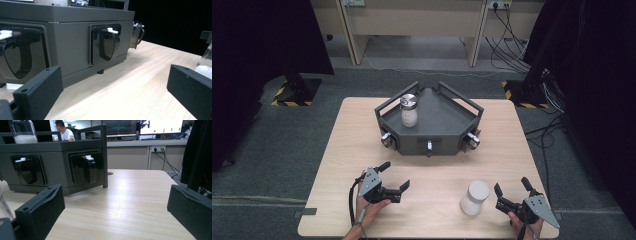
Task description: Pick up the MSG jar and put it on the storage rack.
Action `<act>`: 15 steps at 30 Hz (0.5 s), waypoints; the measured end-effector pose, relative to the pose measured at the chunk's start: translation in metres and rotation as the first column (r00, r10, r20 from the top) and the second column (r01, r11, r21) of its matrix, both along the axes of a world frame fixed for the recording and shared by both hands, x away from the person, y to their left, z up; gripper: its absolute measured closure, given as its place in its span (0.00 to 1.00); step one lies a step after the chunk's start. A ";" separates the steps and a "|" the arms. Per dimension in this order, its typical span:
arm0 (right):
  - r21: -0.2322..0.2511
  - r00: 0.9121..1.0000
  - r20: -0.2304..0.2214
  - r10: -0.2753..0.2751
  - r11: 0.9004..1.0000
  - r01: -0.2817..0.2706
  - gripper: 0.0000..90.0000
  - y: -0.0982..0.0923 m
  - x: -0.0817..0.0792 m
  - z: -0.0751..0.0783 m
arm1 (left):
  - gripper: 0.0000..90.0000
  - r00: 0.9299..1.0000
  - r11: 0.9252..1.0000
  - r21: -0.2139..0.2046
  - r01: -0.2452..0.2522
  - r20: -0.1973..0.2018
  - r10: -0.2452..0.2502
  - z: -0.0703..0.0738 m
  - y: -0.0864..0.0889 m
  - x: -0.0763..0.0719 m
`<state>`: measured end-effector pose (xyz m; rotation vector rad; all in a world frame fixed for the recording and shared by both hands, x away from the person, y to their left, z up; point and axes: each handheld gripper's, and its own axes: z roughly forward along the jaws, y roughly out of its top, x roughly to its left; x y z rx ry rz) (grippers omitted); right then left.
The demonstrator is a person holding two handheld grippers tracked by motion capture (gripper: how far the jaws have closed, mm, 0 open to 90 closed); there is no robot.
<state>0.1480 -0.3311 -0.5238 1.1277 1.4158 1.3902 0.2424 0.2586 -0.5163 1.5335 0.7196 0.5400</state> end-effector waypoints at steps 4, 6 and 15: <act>0.001 1.000 -0.003 0.000 1.000 0.000 0.02 0.000 0.001 0.000 | 0.00 1.000 1.000 -0.001 -0.002 -0.005 0.002 -0.001 0.000 0.000; 0.000 1.000 -0.002 0.001 1.000 -0.001 0.02 0.001 0.000 0.000 | 0.00 1.000 1.000 -0.001 -0.001 -0.003 0.001 -0.001 0.000 0.000; -0.001 1.000 -0.002 0.000 1.000 0.000 0.02 0.000 0.000 0.000 | 0.00 1.000 1.000 0.002 0.002 0.001 -0.002 -0.001 0.000 0.000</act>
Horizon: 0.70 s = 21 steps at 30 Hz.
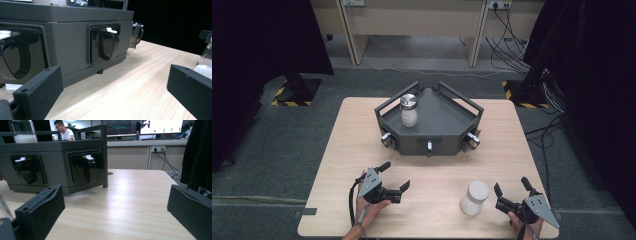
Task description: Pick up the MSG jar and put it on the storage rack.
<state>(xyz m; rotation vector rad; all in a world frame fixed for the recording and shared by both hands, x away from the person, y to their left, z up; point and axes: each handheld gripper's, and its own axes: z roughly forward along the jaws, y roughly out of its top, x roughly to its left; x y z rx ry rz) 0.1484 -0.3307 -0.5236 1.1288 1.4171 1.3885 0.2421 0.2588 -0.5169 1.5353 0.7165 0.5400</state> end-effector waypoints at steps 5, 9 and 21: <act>0.005 1.000 0.001 -0.001 1.000 0.001 0.02 -0.001 -0.001 0.000 | 0.00 1.000 1.000 0.000 0.000 -0.003 0.000 0.000 0.000 0.000; 0.016 1.000 -0.001 -0.004 1.000 0.004 0.02 -0.002 -0.004 0.001 | 0.00 1.000 1.000 -0.005 -0.003 -0.005 0.003 -0.001 0.000 0.000; 0.049 1.000 0.025 0.016 0.999 -0.017 0.02 -0.005 -0.023 0.005 | 0.00 1.000 1.000 -0.005 -0.006 -0.003 0.006 -0.001 0.000 0.000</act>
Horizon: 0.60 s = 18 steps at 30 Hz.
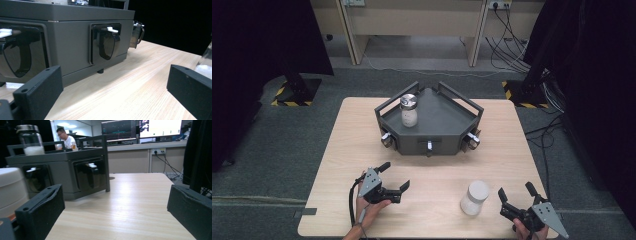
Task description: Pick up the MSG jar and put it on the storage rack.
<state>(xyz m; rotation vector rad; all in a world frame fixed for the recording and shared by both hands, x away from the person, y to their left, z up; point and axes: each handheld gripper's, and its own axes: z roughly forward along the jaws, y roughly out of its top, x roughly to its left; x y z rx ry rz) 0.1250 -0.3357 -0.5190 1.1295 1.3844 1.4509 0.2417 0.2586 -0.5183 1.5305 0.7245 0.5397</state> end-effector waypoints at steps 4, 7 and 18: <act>-0.020 1.000 0.008 0.028 0.999 -0.028 0.02 0.004 -0.007 0.000 | 0.00 1.000 1.000 0.000 0.001 0.000 -0.001 0.000 0.000 0.000; -0.025 0.999 0.015 0.043 0.999 -0.042 0.02 0.005 -0.014 0.000 | 0.00 1.000 1.000 -0.001 0.001 -0.002 -0.001 0.000 0.000 0.000; -0.021 0.995 0.023 0.101 0.995 -0.100 0.02 0.007 -0.036 -0.001 | 0.00 1.000 1.000 0.001 -0.001 -0.003 0.001 0.000 0.000 0.000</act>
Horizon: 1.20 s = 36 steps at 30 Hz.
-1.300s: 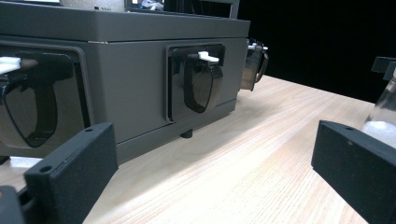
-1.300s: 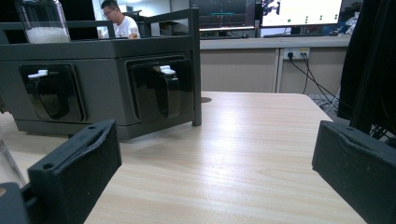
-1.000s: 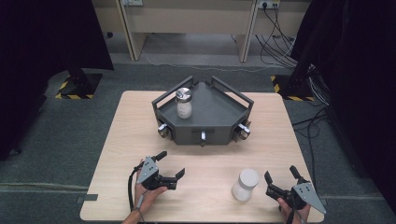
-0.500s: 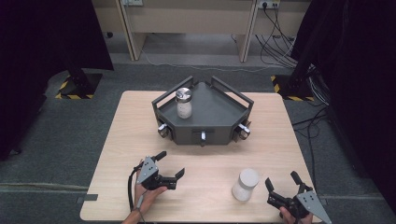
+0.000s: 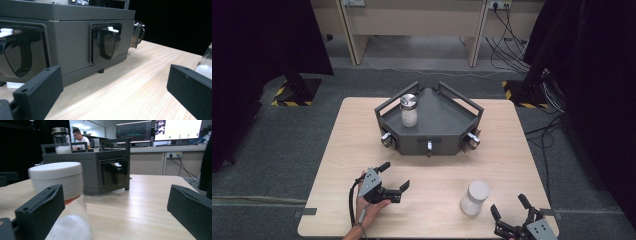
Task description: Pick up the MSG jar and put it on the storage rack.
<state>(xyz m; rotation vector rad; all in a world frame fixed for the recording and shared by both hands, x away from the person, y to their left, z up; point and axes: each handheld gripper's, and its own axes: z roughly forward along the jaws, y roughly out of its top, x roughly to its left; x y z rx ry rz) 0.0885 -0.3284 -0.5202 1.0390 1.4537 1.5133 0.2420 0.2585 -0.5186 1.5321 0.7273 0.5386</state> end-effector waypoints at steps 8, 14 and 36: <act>-0.035 0.998 0.003 0.065 0.997 -0.065 0.02 0.007 -0.001 0.001 | 0.00 1.000 1.000 0.001 0.002 0.001 -0.002 0.000 0.000 0.000; -0.034 0.996 -0.001 0.084 0.996 -0.084 0.02 0.010 0.000 0.001 | 0.00 1.000 1.000 0.001 0.002 0.002 -0.002 -0.001 0.000 0.000; -0.059 0.994 0.009 0.113 0.992 -0.112 0.03 0.022 0.015 -0.001 | 0.00 1.000 1.000 0.006 0.010 0.001 -0.010 -0.002 -0.001 0.002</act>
